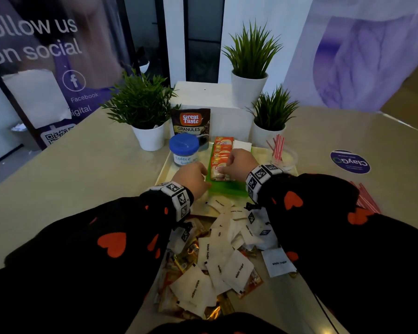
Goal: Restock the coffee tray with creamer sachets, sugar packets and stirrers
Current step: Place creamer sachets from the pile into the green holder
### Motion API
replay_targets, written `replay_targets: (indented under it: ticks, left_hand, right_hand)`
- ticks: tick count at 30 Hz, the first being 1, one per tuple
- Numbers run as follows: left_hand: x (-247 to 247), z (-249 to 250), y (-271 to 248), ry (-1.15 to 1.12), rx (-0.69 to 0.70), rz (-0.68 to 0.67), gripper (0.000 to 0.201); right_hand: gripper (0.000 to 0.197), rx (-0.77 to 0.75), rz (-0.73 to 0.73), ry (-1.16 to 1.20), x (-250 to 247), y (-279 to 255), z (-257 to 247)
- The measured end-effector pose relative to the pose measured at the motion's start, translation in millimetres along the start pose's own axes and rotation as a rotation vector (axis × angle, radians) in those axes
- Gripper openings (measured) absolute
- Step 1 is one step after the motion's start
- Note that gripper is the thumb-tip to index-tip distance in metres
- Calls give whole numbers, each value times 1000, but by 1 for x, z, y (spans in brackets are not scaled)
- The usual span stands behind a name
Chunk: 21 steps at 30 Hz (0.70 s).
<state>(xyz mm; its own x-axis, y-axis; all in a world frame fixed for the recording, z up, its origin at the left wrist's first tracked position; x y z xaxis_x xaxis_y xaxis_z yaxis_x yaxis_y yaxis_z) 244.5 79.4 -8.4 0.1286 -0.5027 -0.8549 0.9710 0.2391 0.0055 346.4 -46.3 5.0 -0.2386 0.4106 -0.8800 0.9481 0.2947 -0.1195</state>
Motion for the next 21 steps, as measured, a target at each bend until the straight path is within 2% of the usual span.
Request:
replay_targets:
  ticks: [4,8,11,14,17,21]
  left_hand:
    - [-18,6,-12,20,65,-21,11]
    - [-29,6,-30,114,137,-98,10]
    - [-26,-4,-44,272,108,-205,15]
    - [-17,-19,-59,383,27,-314,30]
    - [-13,-25,-69,439,-12,-331,43]
    - [-8,-25,-80,499,-27,-340,52]
  right_hand:
    - [19,-124,-29,81,-3,-20,-17]
    - [17,-307,-74,6,0,-52,-43]
    - [18,-392,-196,-81,16,-79,-56]
    - [19,-482,-290,-220,35,-103,-66]
    - [15,-549,-351,-390,52,-122,-71]
    - [29,-625,-355,-516,67,-139,-76]
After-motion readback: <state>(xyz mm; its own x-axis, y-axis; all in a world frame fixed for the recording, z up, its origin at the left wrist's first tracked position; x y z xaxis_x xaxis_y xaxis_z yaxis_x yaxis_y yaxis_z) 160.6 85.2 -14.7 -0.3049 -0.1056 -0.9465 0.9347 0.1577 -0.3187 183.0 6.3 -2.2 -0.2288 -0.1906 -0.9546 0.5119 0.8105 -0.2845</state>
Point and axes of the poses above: each hand's wrist, its own y-axis towards the middle knuckle, its own x-axis out of the palm, z = x × y, the point moved 9 cm from there along y, towards the middle knuckle, and after that the axes turned 7 degrees about x, right-handed, at the moved point
